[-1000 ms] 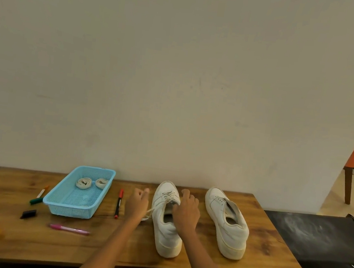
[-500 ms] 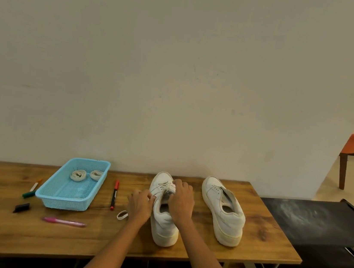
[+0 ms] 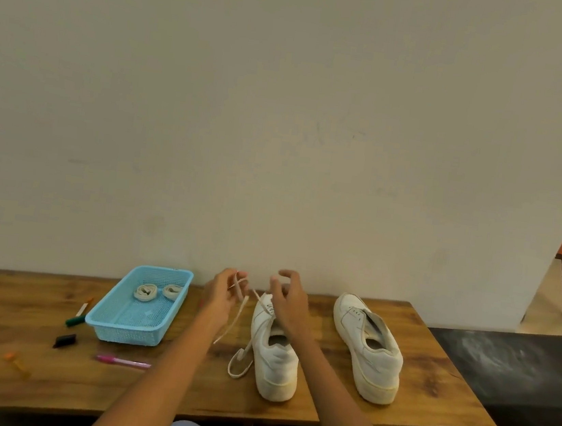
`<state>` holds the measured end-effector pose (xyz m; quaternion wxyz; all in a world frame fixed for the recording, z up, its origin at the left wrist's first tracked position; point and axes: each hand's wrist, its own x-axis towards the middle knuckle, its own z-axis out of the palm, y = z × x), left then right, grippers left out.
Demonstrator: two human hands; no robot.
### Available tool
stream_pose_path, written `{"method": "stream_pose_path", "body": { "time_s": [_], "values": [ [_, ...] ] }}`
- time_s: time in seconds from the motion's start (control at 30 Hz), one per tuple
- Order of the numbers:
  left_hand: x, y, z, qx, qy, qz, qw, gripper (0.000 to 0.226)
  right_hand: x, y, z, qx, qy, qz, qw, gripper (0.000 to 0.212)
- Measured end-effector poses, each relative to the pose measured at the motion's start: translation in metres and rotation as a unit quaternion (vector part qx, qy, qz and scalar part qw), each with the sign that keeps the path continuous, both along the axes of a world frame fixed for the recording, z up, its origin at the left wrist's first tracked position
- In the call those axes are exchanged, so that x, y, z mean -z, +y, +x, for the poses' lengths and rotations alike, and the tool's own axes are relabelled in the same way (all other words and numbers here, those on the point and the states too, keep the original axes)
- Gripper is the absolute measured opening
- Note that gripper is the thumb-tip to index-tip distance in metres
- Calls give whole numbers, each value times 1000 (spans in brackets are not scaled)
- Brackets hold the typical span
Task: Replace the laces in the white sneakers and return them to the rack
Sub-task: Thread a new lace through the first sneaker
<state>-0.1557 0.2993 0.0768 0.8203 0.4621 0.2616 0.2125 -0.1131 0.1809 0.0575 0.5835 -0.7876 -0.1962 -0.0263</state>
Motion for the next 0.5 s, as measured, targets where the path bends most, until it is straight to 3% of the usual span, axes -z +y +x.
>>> {"method": "stream_pose_path", "body": {
  "time_s": [0.17, 0.33, 0.4, 0.5],
  "values": [
    [-16, -23, 7, 38, -8, 14, 999, 14, -27, 8, -6, -145, 116, -18, 982, 41],
    [-12, -25, 11, 27, 31, 72, 997, 7, -33, -8, 10, -127, 39, -162, 978, 44],
    [-11, -30, 14, 15, 34, 82, 996, 11, -35, -12, 10, -107, 0, -152, 983, 41],
    [-13, -36, 16, -22, 42, 80, 996, 9, -39, -14, 7, -128, 22, -120, 984, 35]
  ]
}}
